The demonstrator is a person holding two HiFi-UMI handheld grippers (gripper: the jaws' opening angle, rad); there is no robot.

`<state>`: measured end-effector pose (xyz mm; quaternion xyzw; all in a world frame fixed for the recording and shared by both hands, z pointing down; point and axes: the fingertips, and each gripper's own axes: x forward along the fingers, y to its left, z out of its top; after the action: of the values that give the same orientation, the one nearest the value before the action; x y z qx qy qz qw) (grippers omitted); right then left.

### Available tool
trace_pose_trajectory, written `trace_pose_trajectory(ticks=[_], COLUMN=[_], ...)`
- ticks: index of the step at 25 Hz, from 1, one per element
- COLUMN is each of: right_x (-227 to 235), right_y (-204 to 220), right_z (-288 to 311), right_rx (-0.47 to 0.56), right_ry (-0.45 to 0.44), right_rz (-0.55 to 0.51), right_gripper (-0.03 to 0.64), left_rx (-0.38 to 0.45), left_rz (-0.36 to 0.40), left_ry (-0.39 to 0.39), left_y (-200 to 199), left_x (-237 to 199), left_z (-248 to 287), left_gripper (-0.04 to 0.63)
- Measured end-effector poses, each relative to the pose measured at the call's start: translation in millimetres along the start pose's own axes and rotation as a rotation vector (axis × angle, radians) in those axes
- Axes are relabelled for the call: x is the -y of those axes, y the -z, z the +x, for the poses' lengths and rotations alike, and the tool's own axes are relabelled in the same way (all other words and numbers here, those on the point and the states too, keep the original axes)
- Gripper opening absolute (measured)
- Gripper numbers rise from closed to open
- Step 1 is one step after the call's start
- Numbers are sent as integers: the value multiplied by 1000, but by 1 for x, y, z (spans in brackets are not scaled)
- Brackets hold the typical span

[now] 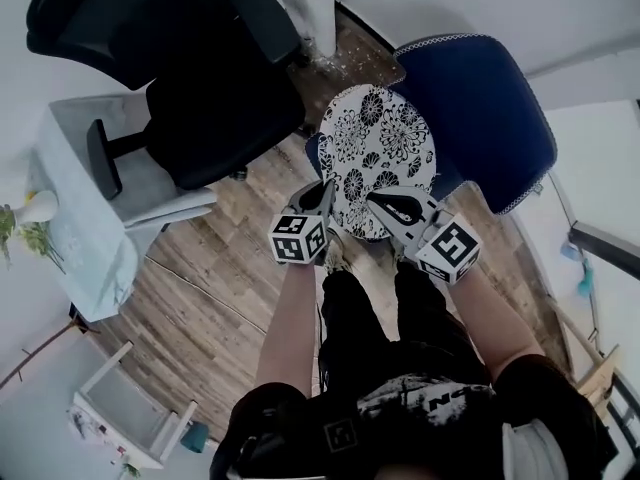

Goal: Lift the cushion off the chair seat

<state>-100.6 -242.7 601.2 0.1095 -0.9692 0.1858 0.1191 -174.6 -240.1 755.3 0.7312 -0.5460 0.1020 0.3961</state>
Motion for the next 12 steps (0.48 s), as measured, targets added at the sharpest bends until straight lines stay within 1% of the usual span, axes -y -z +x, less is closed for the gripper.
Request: trace_pose_trajectory(ticks=[5,9,12], right_x=[-9,-20,-29], right_y=[-18,-53,-78], right_z=[-15,-24,-32], right_rx=[-9,16,29], right_ry=[-2,-7,-11], right_rz=[-16,-56,-94], right_gripper=[18,18,17], left_rx=[40,90,121], left_rz=[56,97,152], left_ry=[-7,-28,-44], left_y=[-33,-66,-91], left_x=[33,55,74], left_z=[-37,-75,-102], left_gripper=[26,26,25])
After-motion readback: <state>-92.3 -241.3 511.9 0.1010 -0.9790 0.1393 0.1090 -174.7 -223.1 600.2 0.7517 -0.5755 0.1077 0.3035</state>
